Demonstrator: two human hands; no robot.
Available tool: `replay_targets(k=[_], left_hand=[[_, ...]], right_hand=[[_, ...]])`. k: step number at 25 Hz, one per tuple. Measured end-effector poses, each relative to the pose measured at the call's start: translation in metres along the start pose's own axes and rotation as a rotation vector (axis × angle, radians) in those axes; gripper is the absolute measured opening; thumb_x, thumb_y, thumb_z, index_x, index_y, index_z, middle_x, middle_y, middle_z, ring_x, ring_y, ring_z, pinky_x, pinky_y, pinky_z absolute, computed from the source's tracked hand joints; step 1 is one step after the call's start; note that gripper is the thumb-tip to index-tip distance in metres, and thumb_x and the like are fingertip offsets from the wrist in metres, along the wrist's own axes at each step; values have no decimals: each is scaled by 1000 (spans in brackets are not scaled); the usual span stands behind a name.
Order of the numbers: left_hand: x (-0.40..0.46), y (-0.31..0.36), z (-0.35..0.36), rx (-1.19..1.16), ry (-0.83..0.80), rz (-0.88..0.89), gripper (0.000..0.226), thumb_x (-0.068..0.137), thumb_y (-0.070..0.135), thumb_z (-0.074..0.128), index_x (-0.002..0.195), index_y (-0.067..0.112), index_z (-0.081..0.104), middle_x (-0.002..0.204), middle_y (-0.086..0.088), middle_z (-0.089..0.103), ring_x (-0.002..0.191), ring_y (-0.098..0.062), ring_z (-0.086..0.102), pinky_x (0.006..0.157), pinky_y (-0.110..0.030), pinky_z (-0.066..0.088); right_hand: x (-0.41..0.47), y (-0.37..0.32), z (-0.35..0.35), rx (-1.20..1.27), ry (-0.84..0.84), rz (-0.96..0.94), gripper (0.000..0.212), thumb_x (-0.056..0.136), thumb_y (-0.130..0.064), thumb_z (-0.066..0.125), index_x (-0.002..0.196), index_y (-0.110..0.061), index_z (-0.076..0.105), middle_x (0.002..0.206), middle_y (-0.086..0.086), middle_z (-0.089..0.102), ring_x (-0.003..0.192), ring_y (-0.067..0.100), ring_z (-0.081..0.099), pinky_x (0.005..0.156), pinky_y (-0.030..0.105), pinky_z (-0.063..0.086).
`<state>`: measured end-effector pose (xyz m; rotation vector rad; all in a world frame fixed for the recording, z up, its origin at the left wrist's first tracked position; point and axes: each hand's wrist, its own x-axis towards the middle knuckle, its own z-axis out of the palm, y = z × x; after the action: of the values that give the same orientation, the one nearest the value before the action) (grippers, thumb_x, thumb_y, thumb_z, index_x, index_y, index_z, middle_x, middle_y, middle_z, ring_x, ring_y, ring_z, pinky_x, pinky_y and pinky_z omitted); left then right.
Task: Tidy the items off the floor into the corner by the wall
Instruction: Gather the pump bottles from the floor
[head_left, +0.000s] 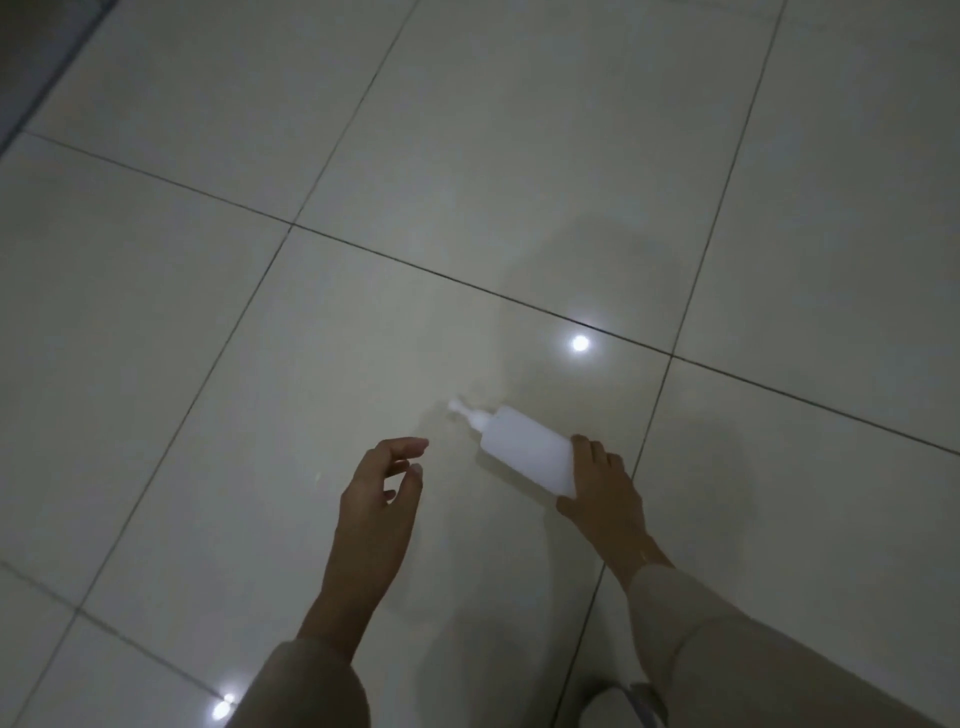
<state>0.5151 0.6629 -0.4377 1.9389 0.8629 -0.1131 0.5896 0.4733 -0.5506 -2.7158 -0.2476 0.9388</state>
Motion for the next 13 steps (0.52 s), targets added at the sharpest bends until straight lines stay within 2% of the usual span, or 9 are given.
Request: replay_targets(k=[2, 4, 7, 9, 11, 13], left_hand=[[-16, 15, -8, 11, -23, -5, 24, 92, 11, 47, 99, 30, 59, 109, 22, 58, 98, 9, 53, 77, -13, 40], [-37, 40, -23, 23, -51, 4, 23, 92, 11, 48, 101, 29, 59, 110, 21, 57, 101, 6, 52, 75, -11, 38], [-70, 96, -54, 10, -113, 35, 24, 92, 13, 49, 102, 34, 55, 111, 19, 56, 105, -2, 53, 76, -11, 39], [-93, 143, -74, -41, -153, 30, 24, 91, 16, 51, 108, 33, 49, 112, 12, 55, 109, -11, 53, 76, -11, 38], [-118, 195, -97, -117, -195, -15, 39, 89, 25, 55, 124, 25, 39, 119, 4, 52, 114, -15, 51, 74, -11, 37], [-146, 254, -126, -188, -282, -9, 61, 81, 45, 60, 131, 25, 32, 124, 5, 49, 114, -11, 50, 77, -14, 39]], right_hand=[[-23, -3, -16, 217, -37, 51, 65, 78, -21, 63, 133, -11, 29, 129, 9, 41, 117, 28, 37, 78, 34, 39], [-56, -9, -43, 409, -90, 57, 72, 75, -23, 66, 135, -12, 28, 132, 8, 39, 121, 28, 36, 81, 32, 36], [-120, -32, -115, 621, -96, -10, 82, 65, -37, 66, 135, -13, 31, 129, 5, 43, 121, 26, 41, 91, 31, 39], [-167, -52, -175, 684, -58, -74, 70, 72, -31, 71, 130, -19, 34, 117, -5, 44, 111, 19, 45, 80, 22, 41], [-219, -75, -239, 744, -33, -131, 59, 76, -26, 71, 121, -30, 34, 107, -15, 43, 98, 11, 47, 72, 11, 40], [-274, -95, -302, 805, -4, -152, 57, 75, -30, 72, 118, -35, 34, 109, -16, 46, 96, 4, 51, 77, 15, 47]])
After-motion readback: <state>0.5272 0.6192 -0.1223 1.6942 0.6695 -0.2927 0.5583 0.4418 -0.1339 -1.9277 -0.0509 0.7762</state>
